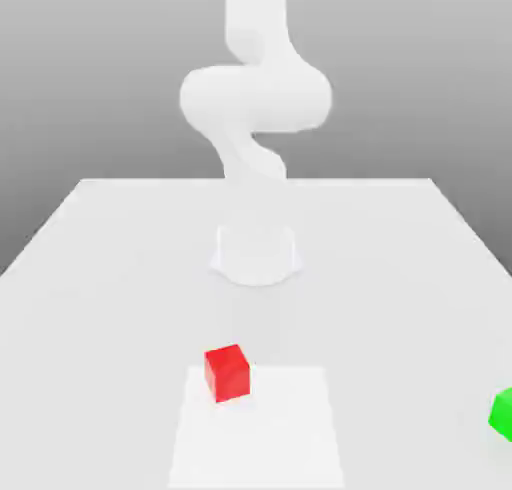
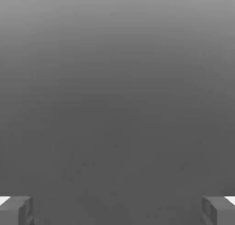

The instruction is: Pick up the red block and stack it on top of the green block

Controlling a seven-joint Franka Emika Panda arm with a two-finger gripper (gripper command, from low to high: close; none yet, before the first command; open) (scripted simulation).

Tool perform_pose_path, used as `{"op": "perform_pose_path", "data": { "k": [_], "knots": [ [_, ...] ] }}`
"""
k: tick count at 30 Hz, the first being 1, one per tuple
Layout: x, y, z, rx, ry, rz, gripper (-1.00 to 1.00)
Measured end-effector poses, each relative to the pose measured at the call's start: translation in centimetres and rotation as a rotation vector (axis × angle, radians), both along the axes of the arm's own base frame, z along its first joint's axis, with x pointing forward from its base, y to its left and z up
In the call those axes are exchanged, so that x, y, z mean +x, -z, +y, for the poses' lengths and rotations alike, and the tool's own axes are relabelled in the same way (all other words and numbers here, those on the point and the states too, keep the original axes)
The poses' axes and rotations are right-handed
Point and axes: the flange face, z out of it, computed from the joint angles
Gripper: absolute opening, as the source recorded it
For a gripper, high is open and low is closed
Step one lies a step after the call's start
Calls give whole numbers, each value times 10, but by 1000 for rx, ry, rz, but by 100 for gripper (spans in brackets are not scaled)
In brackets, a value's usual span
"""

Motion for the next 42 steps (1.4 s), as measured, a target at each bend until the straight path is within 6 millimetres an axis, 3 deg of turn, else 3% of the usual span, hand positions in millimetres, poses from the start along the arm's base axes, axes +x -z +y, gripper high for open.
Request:
{"op": "perform_pose_path", "data": {
  "k": [4,9,14,19,29,30,37,42],
  "knots": [
    [39,99,-4,89,185,141,0],
    [52,224,-20,200,434,306,0],
    [27,348,-37,313,718,472,0],
    [-23,440,-43,404,984,611,0],
    [-30,509,-43,419,1028,630,0],
    [-32,515,-43,418,1027,631,-100],
    [-32,516,-43,418,1026,629,-100],
    [-28,487,-43,420,1028,625,-100]
  ]
}}
